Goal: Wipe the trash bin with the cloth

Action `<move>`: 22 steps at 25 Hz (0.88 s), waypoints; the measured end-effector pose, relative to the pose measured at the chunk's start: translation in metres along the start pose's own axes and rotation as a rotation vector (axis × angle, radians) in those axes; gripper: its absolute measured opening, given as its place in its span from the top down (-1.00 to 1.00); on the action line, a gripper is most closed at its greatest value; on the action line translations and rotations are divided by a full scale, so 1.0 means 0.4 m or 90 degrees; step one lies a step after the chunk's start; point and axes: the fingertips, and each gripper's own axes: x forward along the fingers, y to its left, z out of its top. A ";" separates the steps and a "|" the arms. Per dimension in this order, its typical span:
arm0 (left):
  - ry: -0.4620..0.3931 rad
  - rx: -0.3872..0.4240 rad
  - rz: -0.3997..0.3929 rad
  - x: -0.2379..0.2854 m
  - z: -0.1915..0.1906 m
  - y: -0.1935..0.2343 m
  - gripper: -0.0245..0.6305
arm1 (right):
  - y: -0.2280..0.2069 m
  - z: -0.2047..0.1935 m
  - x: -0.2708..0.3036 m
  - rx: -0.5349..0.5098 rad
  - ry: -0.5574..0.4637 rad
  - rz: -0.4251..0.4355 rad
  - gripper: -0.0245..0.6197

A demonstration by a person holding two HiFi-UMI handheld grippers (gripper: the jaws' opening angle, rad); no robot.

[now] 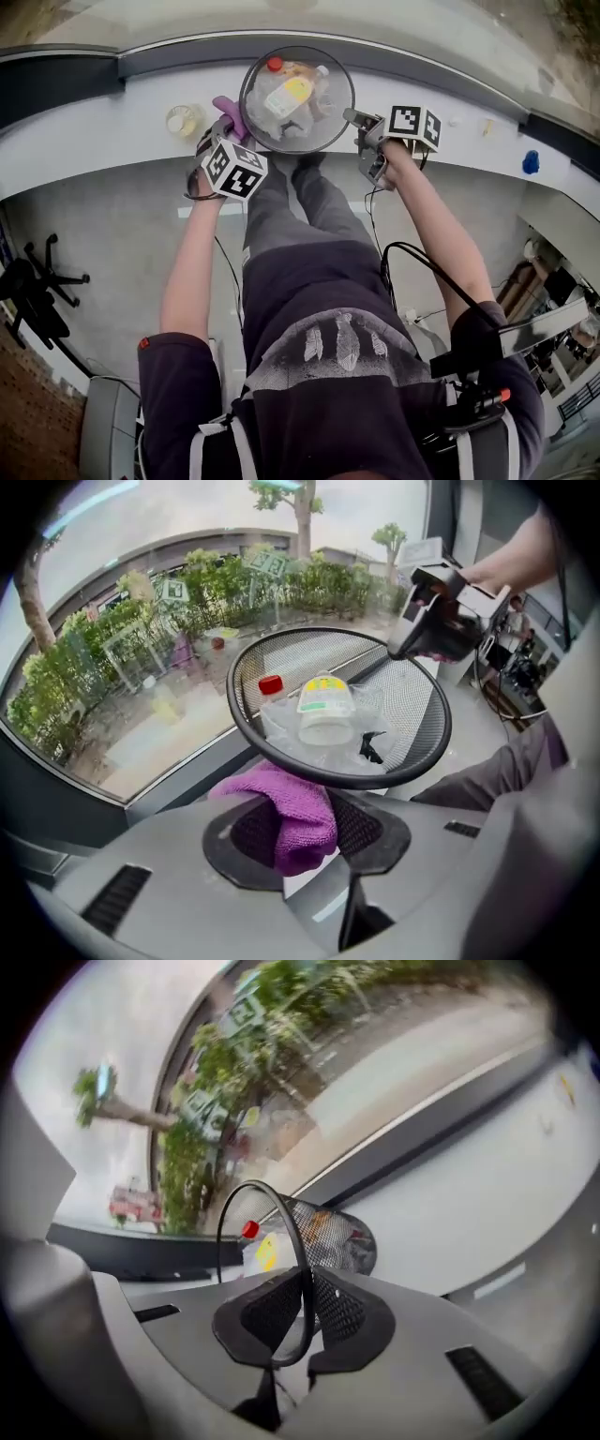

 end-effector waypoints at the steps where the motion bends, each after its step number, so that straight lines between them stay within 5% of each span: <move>1: -0.002 0.002 -0.009 -0.004 -0.009 -0.007 0.54 | -0.001 -0.019 0.001 0.062 -0.005 0.016 0.82; 6: 0.001 0.054 -0.097 0.002 -0.021 -0.160 0.54 | -0.031 -0.115 -0.017 0.247 -0.044 0.075 0.82; 12: -0.018 0.110 -0.205 0.011 0.020 -0.391 0.54 | -0.028 -0.229 -0.001 0.329 -0.037 0.091 0.83; 14: -0.019 0.104 -0.214 0.014 0.017 -0.412 0.54 | -0.009 -0.247 0.006 0.275 -0.030 0.066 0.82; 17: -0.020 0.050 -0.186 0.017 0.010 -0.355 0.54 | 0.006 -0.208 -0.018 0.083 -0.031 -0.008 0.59; 22: -0.022 0.038 -0.139 0.000 0.006 -0.226 0.54 | -0.004 0.001 -0.063 -0.139 -0.069 -0.080 0.53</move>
